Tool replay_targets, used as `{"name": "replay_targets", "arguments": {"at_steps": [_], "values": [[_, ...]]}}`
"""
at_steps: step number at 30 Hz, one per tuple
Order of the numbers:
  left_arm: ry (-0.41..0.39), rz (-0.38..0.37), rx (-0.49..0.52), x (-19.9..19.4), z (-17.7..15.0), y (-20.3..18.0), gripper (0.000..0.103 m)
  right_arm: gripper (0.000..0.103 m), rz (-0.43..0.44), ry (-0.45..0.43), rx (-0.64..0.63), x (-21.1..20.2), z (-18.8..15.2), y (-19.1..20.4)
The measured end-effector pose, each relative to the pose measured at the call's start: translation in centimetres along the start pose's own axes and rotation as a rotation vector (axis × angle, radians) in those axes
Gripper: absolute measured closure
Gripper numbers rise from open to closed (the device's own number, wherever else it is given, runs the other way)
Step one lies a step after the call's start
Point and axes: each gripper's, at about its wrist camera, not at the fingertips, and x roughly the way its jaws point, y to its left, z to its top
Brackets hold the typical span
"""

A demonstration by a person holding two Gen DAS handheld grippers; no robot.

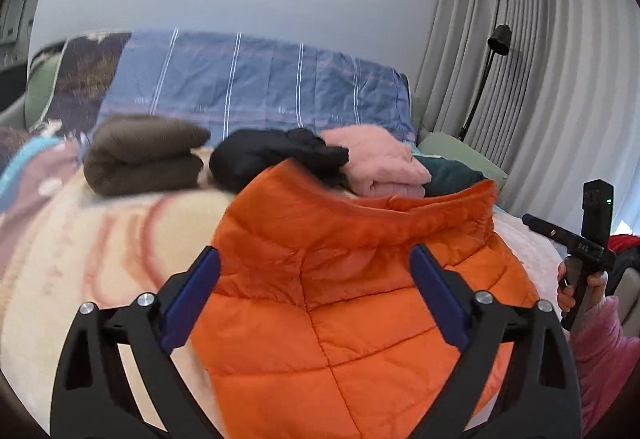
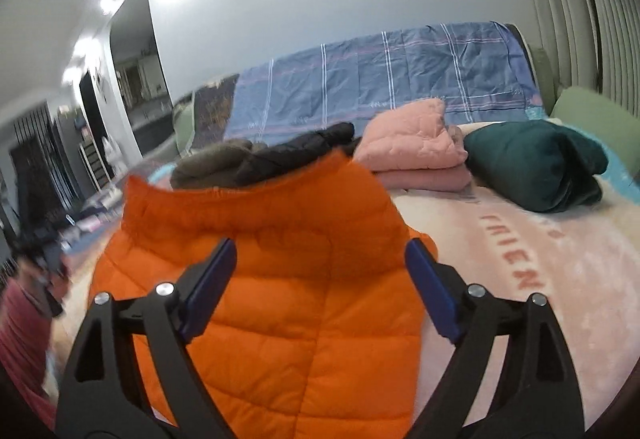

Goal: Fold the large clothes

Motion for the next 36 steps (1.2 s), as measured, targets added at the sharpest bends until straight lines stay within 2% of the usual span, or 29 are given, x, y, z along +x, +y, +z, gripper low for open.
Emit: {"name": "replay_targets", "arguments": {"at_steps": [2,4,8,11,12,13,14,15,16,19,21,24,25,27,32,34,36], "values": [[-0.008,0.005,0.002,-0.5,0.1,-0.2,0.007,0.015,-0.051,0.030,-0.019,0.4,-0.3,0.1],[0.024,0.025,0.013,0.0,-0.1,-0.3,0.007,0.015,-0.083,0.056,-0.012,1.1,-0.5,-0.2],[0.108,0.081,0.023,2.7,-0.1,0.5,0.007,0.015,-0.067,0.084,0.028,3.4,0.8,-1.8],[0.166,0.086,-0.036,6.1,0.8,2.3,0.007,0.015,-0.057,0.109,0.027,5.5,2.5,-2.6],[0.188,0.085,-0.066,7.3,1.1,3.1,0.011,0.016,-0.056,0.129,0.027,6.9,3.2,-3.0],[0.227,0.060,-0.102,9.1,1.4,4.0,0.043,0.021,-0.070,0.143,0.036,8.2,3.8,-3.4],[0.258,0.044,-0.111,10.1,1.4,4.4,0.071,0.064,-0.077,0.156,0.046,9.0,4.0,-3.7],[0.297,0.031,-0.121,11.2,1.4,4.7,0.096,0.091,-0.069,0.206,0.069,10.5,4.2,-4.1],[0.317,0.054,-0.113,11.9,1.4,4.5,0.097,0.099,-0.080,0.241,0.098,11.3,4.3,-4.4],[0.307,0.190,0.075,12.4,1.6,1.9,0.096,0.100,-0.164,0.216,0.111,12.1,4.7,-4.6],[0.338,0.264,0.133,13.7,1.3,1.5,0.094,0.099,-0.208,0.260,0.109,13.9,4.2,-4.9],[0.443,0.394,0.246,17.6,-1.0,2.1,0.079,0.094,-0.288,0.354,0.100,17.9,2.0,-5.7],[0.443,0.397,0.260,18.6,-2.0,2.4,0.077,0.094,-0.310,0.372,0.096,19.0,0.8,-6.0],[0.421,0.380,0.206,18.9,-2.4,3.0,0.075,0.096,-0.345,0.367,0.115,20.1,-0.4,-6.4],[0.383,0.363,0.126,18.6,-3.1,4.4,0.065,0.095,-0.409,0.360,0.044,20.6,-0.7,-5.5],[0.385,0.342,0.089,18.7,-3.1,5.2,0.059,0.094,-0.419,0.360,0.032,20.7,-0.8,-5.4],[0.383,0.331,0.070,18.7,-3.1,5.6,0.057,0.093,-0.419,0.356,0.031,20.7,-0.7,-5.5]]}}
